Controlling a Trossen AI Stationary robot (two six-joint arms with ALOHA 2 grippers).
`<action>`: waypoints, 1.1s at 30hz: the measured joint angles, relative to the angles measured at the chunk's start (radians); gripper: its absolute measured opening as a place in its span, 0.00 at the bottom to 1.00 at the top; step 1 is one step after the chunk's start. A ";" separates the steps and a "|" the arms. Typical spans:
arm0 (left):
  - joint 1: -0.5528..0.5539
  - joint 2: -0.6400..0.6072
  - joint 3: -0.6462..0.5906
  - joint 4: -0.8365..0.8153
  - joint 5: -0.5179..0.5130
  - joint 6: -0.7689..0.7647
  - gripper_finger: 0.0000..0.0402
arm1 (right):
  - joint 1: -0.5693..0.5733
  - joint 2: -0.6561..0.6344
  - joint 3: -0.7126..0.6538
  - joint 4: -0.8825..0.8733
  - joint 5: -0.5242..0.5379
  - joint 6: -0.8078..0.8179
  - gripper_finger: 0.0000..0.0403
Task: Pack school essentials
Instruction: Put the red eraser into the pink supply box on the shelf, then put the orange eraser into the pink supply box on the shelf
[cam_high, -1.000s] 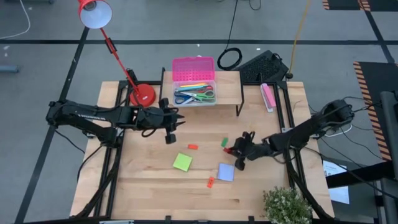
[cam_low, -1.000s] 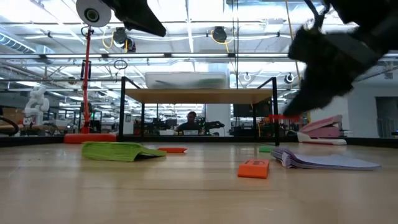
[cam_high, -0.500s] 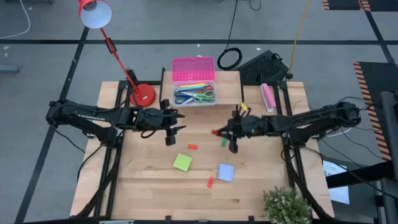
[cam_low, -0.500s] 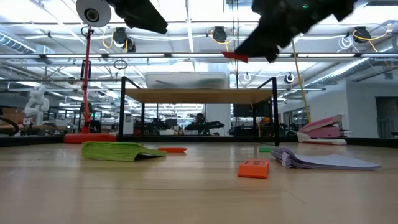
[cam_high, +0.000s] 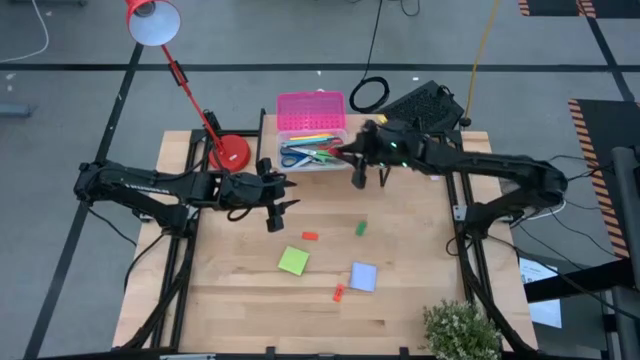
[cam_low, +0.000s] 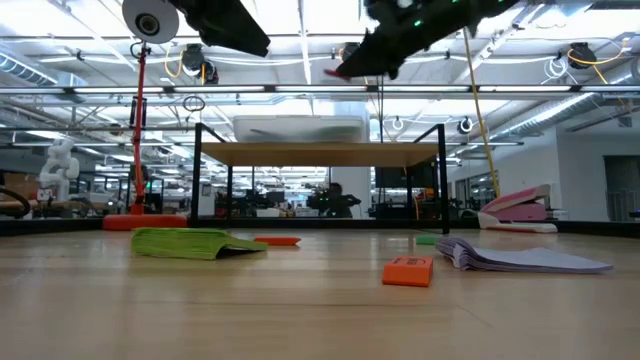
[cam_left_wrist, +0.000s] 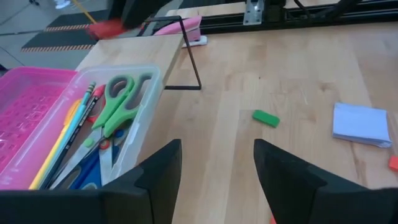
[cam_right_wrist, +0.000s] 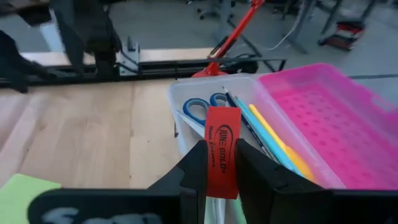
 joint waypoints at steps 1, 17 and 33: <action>0.000 0.000 0.000 0.000 0.000 -0.001 0.51 | -0.018 0.032 0.021 -0.002 -0.029 -0.010 0.15; -0.002 0.000 0.000 -0.003 0.000 -0.011 0.51 | -0.186 0.290 0.223 -0.137 -0.150 -0.256 0.15; -0.003 0.000 0.000 0.000 0.001 -0.024 0.51 | -0.190 0.275 0.223 -0.143 -0.144 -0.260 0.45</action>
